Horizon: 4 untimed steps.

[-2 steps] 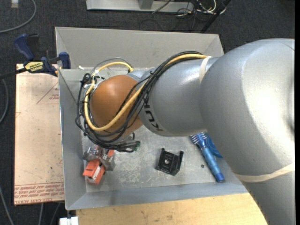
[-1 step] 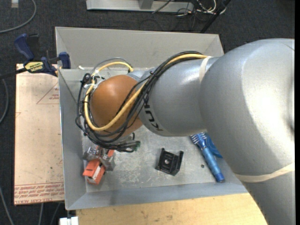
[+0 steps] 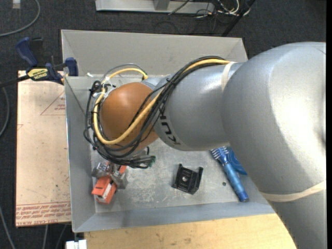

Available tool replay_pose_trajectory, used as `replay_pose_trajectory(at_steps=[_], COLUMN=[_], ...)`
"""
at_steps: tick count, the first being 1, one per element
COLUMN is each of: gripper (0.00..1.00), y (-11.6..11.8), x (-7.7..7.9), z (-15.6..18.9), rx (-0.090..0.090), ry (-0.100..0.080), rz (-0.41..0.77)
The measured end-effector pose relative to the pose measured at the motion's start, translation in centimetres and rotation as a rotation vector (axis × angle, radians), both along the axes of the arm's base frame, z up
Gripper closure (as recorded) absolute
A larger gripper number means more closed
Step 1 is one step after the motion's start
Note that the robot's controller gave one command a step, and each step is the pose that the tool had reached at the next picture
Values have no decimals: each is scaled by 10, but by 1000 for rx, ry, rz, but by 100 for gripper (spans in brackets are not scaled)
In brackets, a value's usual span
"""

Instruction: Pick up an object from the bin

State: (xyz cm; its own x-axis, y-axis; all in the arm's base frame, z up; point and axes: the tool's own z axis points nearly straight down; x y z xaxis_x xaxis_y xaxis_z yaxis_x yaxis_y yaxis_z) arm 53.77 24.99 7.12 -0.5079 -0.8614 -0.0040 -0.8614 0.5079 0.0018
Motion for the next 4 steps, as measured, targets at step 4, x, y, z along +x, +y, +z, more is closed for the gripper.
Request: replay_pose_trajectory(at_steps=[4], gripper=[100], y=[1], x=[0], z=[28], rx=[1], ry=[0], rz=[-2])
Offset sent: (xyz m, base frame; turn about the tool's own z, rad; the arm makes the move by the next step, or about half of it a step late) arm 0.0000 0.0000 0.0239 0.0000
